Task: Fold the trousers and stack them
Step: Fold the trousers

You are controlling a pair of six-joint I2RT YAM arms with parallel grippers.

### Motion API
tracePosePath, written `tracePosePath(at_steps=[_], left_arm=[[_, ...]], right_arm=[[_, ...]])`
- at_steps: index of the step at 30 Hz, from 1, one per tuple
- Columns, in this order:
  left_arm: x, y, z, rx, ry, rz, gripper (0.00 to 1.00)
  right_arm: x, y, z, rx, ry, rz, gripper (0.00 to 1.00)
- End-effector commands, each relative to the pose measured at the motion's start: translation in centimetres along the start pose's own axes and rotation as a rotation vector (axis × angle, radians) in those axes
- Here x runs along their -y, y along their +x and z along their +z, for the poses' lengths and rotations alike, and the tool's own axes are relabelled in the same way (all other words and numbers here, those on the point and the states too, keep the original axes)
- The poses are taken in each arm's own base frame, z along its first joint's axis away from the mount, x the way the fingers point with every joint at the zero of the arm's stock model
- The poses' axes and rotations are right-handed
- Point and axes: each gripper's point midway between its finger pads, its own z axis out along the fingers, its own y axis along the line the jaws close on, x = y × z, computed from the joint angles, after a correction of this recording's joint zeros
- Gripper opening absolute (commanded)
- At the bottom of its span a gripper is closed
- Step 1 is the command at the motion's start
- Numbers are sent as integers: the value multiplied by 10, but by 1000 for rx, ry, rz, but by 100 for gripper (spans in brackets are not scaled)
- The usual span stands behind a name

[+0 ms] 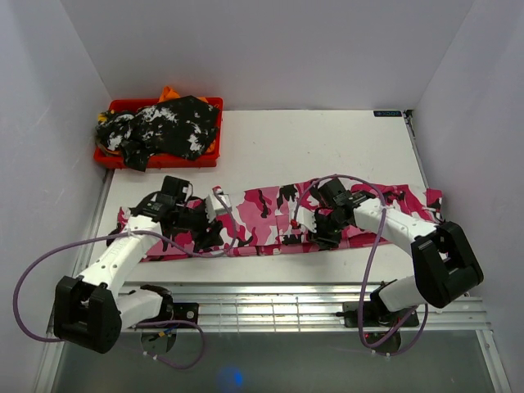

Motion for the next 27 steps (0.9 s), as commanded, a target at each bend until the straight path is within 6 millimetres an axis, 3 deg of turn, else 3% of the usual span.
tracePosePath(at_steps=[1, 10, 16, 27], left_arm=[[-1, 2, 22, -40, -54, 59, 65], [-4, -9, 46, -53, -49, 67, 67], [-1, -6, 47, -64, -35, 81, 73], [-2, 30, 58, -183, -27, 104, 61]], right_arm=[[33, -13, -2, 48, 152, -68, 43], [40, -6, 3, 31, 206, -80, 40], [29, -6, -3, 40, 176, -146, 47], [26, 9, 1, -15, 182, -210, 44]])
